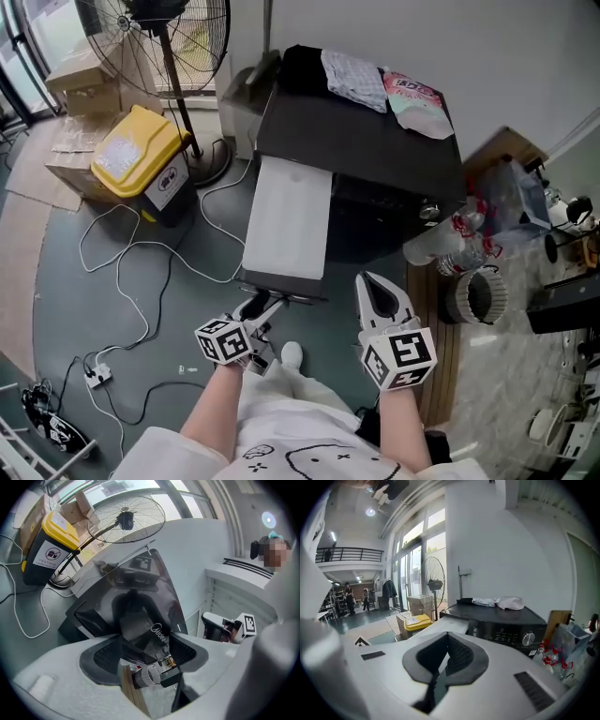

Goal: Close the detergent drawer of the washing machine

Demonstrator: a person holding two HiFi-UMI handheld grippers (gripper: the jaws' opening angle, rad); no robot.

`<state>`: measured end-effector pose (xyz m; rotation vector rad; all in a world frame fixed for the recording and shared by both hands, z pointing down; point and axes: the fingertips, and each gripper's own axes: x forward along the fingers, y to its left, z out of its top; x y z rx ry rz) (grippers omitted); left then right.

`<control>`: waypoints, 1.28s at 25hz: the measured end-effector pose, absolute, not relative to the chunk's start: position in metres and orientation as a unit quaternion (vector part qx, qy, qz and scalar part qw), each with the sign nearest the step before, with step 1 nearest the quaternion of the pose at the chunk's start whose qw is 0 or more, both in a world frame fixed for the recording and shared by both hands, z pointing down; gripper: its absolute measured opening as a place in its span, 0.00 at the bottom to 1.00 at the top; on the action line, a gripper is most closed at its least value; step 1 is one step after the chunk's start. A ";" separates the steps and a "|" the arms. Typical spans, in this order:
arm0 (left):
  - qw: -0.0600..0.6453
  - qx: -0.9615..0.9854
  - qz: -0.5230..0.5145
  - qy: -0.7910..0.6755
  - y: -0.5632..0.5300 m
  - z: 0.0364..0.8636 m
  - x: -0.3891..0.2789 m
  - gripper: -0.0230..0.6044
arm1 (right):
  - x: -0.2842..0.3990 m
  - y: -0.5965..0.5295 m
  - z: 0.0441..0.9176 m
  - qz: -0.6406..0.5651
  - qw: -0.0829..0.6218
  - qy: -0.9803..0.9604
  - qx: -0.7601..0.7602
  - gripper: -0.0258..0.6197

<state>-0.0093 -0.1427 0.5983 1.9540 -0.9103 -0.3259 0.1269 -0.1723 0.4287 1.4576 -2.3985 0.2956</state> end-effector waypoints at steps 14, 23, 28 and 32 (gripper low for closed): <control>0.484 0.781 -0.124 -0.374 -0.143 0.588 -0.006 0.52 | 0.123 -0.174 0.425 0.108 0.153 -0.836 0.515 0.04; 0.493 0.781 -0.108 -0.367 -0.142 0.586 -0.008 0.52 | 0.120 -0.175 0.419 0.106 0.147 -0.833 0.522 0.04; 0.492 0.782 -0.110 -0.366 -0.143 0.582 -0.009 0.52 | 0.121 -0.174 0.419 0.107 0.149 -0.828 0.529 0.04; 0.487 0.782 -0.126 -0.367 -0.149 0.575 -0.019 0.52 | 0.119 -0.174 0.422 0.110 0.151 -0.824 0.534 0.04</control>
